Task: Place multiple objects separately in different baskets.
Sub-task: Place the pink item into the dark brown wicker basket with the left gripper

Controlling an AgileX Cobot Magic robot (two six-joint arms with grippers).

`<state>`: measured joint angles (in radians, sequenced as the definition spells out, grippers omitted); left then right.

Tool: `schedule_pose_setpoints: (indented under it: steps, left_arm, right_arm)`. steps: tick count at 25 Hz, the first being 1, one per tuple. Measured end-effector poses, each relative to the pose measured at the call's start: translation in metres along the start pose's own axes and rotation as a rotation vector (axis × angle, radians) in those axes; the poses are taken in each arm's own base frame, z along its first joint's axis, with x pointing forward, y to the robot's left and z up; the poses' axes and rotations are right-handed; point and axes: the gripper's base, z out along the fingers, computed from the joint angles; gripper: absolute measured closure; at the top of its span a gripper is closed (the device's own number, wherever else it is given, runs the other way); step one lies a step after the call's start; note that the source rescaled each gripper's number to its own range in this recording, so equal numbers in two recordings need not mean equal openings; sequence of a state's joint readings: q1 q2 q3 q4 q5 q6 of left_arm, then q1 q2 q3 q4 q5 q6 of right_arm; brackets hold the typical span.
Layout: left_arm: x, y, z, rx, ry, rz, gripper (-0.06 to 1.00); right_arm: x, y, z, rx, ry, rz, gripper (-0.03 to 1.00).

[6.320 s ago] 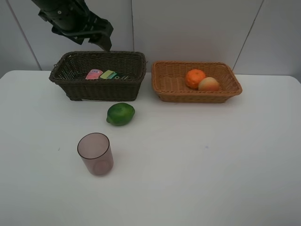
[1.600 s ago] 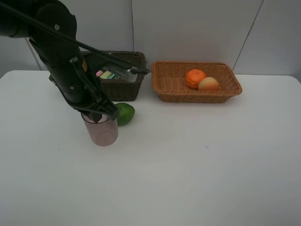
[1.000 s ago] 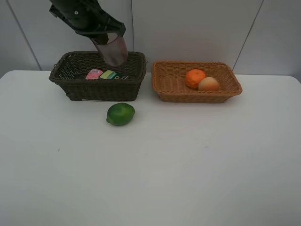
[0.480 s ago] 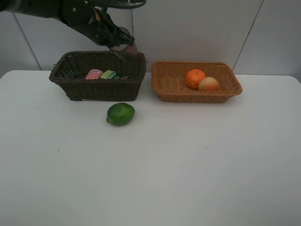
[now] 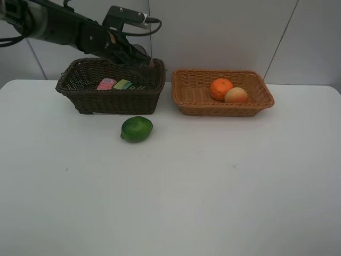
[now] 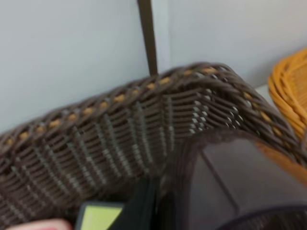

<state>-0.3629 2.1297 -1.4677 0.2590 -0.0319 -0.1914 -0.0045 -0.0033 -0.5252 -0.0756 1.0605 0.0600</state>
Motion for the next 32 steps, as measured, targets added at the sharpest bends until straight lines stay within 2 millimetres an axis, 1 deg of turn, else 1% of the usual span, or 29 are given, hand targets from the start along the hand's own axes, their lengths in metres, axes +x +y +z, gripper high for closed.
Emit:
schedule_pose_setpoints:
  steps: [3, 7, 11, 13, 15, 18, 20, 22, 23, 24, 26, 29, 32]
  left_arm:
    - [0.007, -0.001, 0.009, 0.013, -0.028, -0.001, 0.94]
    - [0.017, -0.002, 0.017, 0.016, -0.009, -0.002, 0.94]
    - [0.018, -0.002, 0.018, 0.019, -0.016, -0.002, 0.94]
    - [0.018, -0.002, 0.018, 0.020, -0.020, -0.001, 0.92]
    - [0.018, -0.002, 0.018, 0.020, -0.020, -0.001, 0.82]
    - [0.018, -0.002, 0.019, 0.020, -0.018, -0.001, 0.51]
    - [0.018, -0.002, 0.019, 0.020, -0.018, -0.001, 0.27]
    - [0.017, -0.002, 0.018, 0.018, -0.016, -0.001, 0.10]
    - [0.017, -0.002, 0.017, 0.017, -0.013, -0.001, 0.04]
    - [0.016, -0.002, 0.015, 0.015, -0.008, 0.000, 0.01]
    - [0.010, -0.001, 0.010, 0.010, -0.009, 0.000, -0.02]
    - [-0.003, 0.000, -0.001, 0.002, -0.016, 0.001, -0.03]
    - [-0.012, 0.002, -0.014, -0.014, 0.013, 0.001, -0.03]
  right_arm:
    - [0.000, 0.000, 0.000, 0.000, 0.000, 0.000, -0.03]
    - [0.000, 0.000, 0.000, 0.000, 0.000, 0.000, -0.03]
    - [0.000, 0.000, 0.000, 0.000, 0.000, 0.000, -0.03]
    - [0.000, 0.000, 0.000, 0.000, 0.000, 0.000, -0.03]
    - [0.000, 0.000, 0.000, 0.000, 0.000, 0.000, -0.03]
    - [0.000, 0.000, 0.000, 0.000, 0.000, 0.000, -0.03]
    - [0.000, 0.000, 0.000, 0.000, 0.000, 0.000, -0.03]
    - [0.000, 0.000, 0.000, 0.000, 0.000, 0.000, -0.03]
    - [0.000, 0.000, 0.000, 0.000, 0.000, 0.000, -0.03]
    - [0.000, 0.000, 0.000, 0.000, 0.000, 0.000, -0.03]
    - [0.000, 0.000, 0.000, 0.000, 0.000, 0.000, -0.03]
    - [0.000, 0.000, 0.000, 0.000, 0.000, 0.000, -0.03]
    - [0.000, 0.000, 0.000, 0.000, 0.000, 0.000, -0.03]
